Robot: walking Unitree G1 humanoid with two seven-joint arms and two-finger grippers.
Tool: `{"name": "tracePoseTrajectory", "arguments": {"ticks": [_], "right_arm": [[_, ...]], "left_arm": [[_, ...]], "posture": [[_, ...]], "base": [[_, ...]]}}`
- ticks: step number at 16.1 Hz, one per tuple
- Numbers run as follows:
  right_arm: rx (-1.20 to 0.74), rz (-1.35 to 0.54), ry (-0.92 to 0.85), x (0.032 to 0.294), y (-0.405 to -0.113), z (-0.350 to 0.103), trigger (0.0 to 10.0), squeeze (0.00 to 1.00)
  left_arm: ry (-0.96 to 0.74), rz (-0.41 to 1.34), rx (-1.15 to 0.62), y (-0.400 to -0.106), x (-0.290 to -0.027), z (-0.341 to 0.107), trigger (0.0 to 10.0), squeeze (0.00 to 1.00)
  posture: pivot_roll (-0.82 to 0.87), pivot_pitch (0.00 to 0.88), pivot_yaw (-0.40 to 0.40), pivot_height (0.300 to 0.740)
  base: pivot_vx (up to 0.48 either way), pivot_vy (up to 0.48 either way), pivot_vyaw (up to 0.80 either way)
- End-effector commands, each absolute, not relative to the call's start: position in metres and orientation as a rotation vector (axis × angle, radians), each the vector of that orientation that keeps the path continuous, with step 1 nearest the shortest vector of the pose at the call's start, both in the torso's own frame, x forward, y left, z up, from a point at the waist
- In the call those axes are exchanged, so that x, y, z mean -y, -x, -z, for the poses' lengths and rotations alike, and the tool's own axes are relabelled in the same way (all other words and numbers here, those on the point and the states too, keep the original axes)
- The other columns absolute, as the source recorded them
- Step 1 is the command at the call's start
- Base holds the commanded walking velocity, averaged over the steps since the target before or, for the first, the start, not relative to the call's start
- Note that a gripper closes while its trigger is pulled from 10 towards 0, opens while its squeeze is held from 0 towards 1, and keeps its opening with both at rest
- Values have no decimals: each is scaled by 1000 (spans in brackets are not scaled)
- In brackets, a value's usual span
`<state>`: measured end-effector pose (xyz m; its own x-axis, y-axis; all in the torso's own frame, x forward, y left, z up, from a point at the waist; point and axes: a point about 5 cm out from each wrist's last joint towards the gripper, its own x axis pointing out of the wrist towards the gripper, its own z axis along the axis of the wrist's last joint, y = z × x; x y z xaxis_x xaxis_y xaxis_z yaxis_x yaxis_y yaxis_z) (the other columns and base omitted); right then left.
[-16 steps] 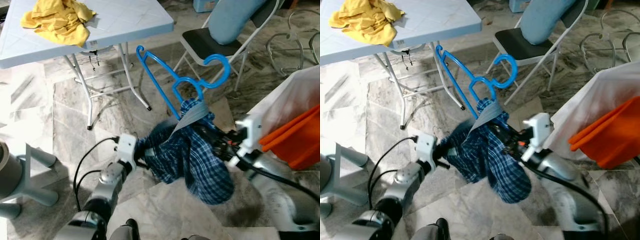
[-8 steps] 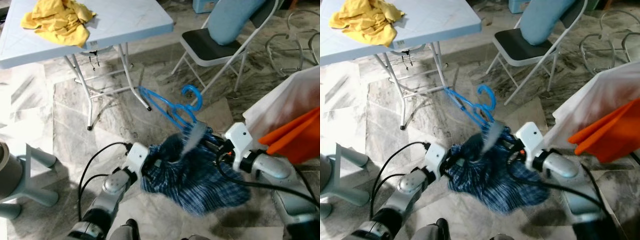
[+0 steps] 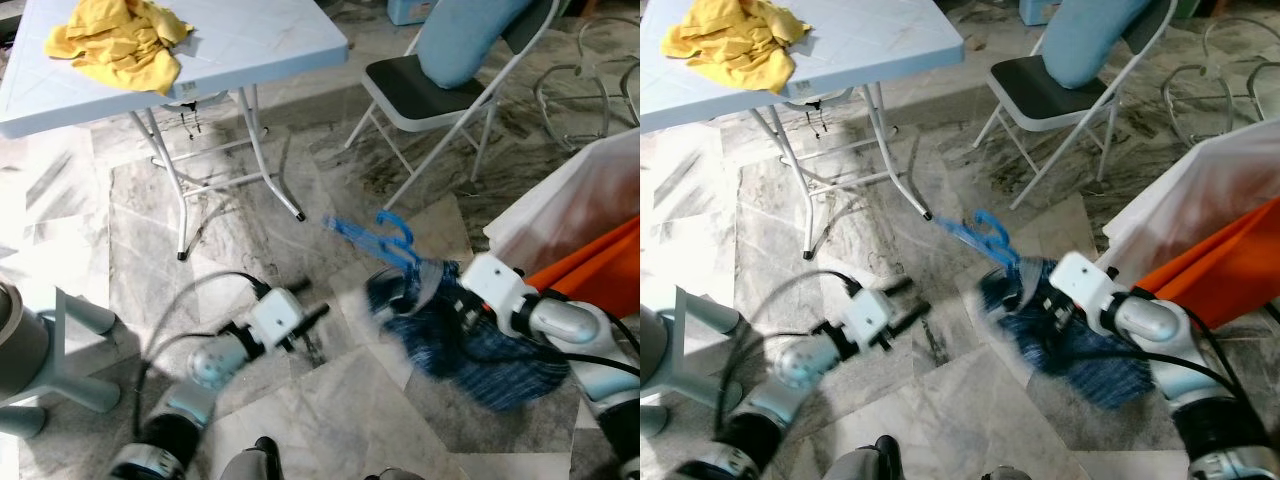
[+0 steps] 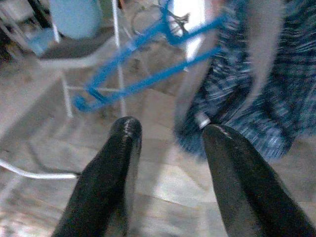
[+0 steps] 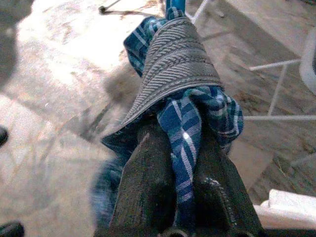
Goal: Hang hanger
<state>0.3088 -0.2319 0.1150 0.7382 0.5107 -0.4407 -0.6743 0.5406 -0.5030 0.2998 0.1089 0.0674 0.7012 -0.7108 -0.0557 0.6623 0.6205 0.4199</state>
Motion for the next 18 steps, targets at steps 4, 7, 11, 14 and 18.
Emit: {"name": "tracePoseTrajectory", "arguments": {"ticks": [4, 7, 11, 14, 18], "right_arm": [[-271, -873, 758, 250, -296, -120, 10000, 0], [-238, -971, 736, 246, -289, -135, 10000, 0], [-219, -1066, 707, 244, -279, -146, 10000, 0], [-213, -1119, 712, 240, -273, -149, 10000, 0], [-240, -1205, 693, 236, -266, -154, 10000, 0]], "left_arm": [[-477, 782, 192, -301, -117, -76, 10000, 1000], [-472, 791, 190, -305, -117, -79, 10000, 1000], [-455, 873, 214, -304, -98, -82, 10000, 1000], [-501, 969, 225, -302, -87, -83, 10000, 1000], [-398, 1162, 170, -298, -74, -86, 4471, 0]], "posture": [[-87, 213, 49, 740], [-105, 218, 55, 740], [-115, 218, 56, 740], [-118, 218, 56, 740], [-121, 220, 62, 740]], "base": [[0, 0, 0], [0, 0, 0], [0, 0, 0], [0, 0, 0], [0, 0, 0]]}}
